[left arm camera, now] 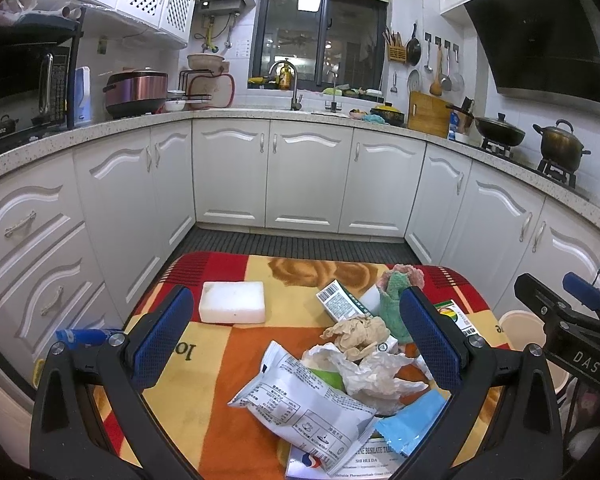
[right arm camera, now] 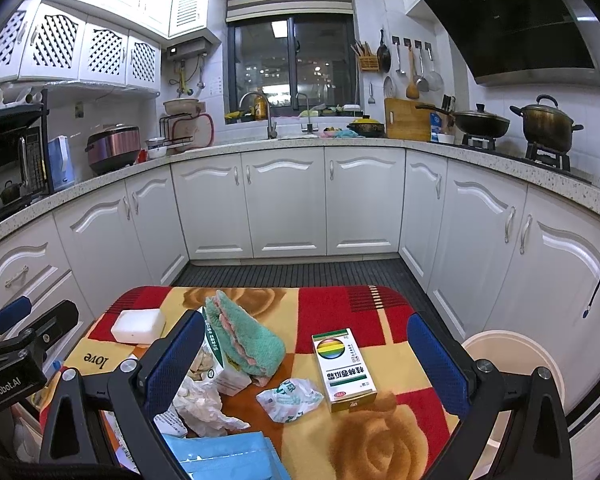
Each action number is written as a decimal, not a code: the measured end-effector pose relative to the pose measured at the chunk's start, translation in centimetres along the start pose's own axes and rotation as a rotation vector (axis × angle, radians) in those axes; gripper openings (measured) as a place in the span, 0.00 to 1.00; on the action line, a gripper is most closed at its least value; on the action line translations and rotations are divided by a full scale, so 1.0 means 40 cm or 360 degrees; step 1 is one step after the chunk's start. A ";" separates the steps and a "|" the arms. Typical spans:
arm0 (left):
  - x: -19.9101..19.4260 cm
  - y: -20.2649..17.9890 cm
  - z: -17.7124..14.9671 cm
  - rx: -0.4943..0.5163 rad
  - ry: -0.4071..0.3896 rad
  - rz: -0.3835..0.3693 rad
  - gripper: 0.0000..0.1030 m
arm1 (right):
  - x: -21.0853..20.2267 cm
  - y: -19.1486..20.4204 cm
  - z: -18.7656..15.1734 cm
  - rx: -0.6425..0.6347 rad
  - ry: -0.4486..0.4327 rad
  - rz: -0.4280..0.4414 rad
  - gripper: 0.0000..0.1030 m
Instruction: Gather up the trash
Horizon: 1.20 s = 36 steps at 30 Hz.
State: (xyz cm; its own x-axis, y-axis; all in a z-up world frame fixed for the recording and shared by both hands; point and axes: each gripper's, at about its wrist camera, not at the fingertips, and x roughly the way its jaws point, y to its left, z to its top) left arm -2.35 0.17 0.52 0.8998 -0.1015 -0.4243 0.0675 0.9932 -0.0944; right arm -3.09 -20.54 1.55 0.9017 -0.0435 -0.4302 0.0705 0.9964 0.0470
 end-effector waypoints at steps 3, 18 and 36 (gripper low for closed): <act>-0.001 0.003 0.002 -0.0004 0.0000 -0.0002 1.00 | 0.000 0.001 0.001 -0.0002 -0.0001 -0.0001 0.98; 0.014 0.012 -0.007 -0.0009 0.0030 0.0006 1.00 | 0.007 -0.003 0.004 -0.0007 0.0017 -0.0004 0.97; 0.054 0.041 -0.020 -0.0053 0.0115 0.0066 1.00 | 0.036 -0.002 -0.017 -0.0018 0.0076 -0.0011 0.98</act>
State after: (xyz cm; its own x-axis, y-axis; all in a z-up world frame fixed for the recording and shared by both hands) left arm -0.64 1.52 -1.27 0.8681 -0.0650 -0.4921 0.0153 0.9944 -0.1045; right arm -2.08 -20.62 0.30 0.8798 -0.0472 -0.4731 0.0716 0.9969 0.0337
